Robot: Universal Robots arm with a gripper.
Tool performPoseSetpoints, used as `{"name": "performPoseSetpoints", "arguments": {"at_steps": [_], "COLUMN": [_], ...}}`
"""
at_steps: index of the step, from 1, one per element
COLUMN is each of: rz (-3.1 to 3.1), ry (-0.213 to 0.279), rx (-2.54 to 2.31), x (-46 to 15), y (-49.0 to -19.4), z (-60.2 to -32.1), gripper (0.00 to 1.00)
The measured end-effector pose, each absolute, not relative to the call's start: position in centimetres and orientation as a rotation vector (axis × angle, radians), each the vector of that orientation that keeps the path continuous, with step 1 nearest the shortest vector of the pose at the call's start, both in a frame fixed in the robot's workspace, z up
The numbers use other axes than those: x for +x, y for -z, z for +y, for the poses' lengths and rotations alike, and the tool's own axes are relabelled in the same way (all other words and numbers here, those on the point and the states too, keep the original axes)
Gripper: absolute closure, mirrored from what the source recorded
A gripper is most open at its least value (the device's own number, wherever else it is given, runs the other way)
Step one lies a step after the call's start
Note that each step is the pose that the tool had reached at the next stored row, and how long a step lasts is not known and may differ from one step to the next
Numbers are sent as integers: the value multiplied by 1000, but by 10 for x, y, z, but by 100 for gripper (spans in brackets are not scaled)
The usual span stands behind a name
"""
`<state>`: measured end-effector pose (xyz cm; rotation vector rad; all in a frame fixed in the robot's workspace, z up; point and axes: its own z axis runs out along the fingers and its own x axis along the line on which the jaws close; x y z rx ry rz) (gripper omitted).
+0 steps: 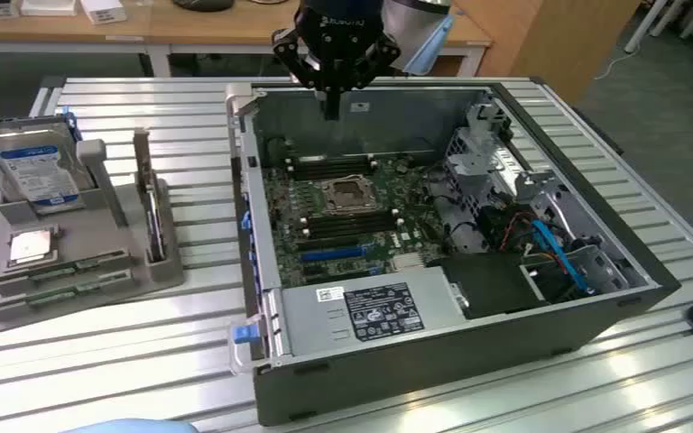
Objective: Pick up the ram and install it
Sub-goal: 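Reach for the ram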
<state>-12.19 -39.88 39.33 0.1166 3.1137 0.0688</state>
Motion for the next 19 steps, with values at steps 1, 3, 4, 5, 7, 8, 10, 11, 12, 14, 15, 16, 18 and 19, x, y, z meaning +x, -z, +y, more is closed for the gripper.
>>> {"name": "performPoseSetpoints", "arguments": {"at_steps": [1,3,4,5,7,8,10,11,12,14,15,16,18,19], "rz": [3114,3114,3114,3114,3114,3114,3114,3114,3114,3114,3114,3113,3113,3113], "ry": [-69,-69,-69,-69,-69,-69,-69,-69,-69,-69,-69,-69,-69,-69], "rx": [117,117,117,117,117,117,117,117,117,117,117,117,117,116], "x": [-122,-122,-122,-122,-122,-122,-122,-122,-122,-123,-125,-127,-134,-138], "y": [-393,-393,-393,-393,-393,-393,-393,-393,-393,-393,-393,-393,-393,-393], "z": [-399,-399,-399,-399,-399,-399,-399,-399,-399,-399,-399,-399,-399,-399], "gripper": [90,90,90,90,90,90,90,90,90,90,90,90,90,90]}}
